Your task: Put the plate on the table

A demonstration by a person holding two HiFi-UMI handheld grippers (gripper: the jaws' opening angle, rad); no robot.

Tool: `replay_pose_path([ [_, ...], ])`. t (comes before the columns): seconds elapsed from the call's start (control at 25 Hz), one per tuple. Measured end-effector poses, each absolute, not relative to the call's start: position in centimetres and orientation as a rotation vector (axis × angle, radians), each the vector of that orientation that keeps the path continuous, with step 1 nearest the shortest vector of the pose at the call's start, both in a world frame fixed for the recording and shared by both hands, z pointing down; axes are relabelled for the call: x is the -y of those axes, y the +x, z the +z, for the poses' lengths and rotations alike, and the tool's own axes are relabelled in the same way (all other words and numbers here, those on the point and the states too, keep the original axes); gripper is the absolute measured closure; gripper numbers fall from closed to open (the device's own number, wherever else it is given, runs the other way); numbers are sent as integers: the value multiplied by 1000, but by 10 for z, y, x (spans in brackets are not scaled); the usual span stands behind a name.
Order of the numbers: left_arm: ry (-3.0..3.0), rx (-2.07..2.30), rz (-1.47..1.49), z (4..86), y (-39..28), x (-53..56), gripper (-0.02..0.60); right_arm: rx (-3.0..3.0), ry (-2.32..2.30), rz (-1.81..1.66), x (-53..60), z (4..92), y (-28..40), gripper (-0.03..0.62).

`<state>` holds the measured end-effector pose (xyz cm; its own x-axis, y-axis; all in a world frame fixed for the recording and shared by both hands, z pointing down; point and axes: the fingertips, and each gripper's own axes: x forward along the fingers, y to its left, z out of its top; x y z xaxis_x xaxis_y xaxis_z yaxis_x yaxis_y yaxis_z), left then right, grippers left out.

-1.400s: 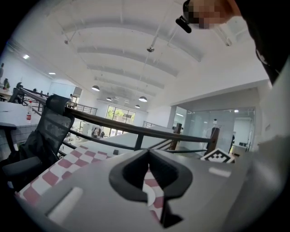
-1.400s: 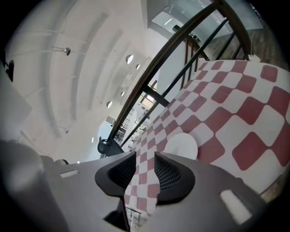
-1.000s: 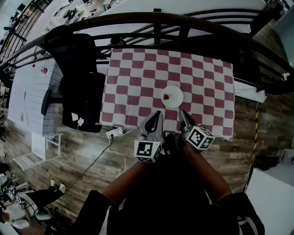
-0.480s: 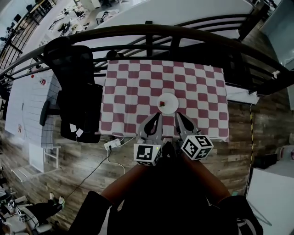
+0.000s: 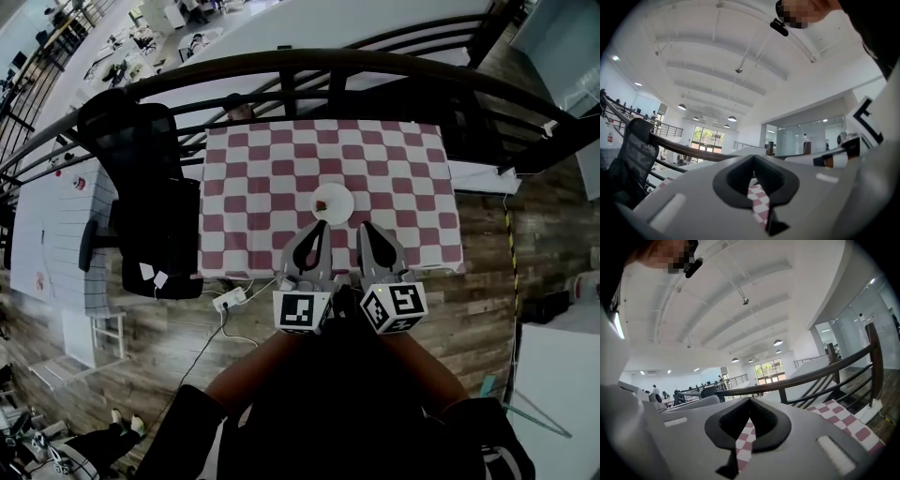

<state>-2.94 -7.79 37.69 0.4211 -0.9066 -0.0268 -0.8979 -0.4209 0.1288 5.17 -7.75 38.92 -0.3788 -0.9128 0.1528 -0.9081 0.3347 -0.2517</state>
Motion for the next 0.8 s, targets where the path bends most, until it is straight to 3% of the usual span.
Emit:
replay_pose_path([
  [0.8, 2646, 1622, -123, 370, -26, 35, 572, -2538, -1807, -296, 38, 375, 43, 595],
])
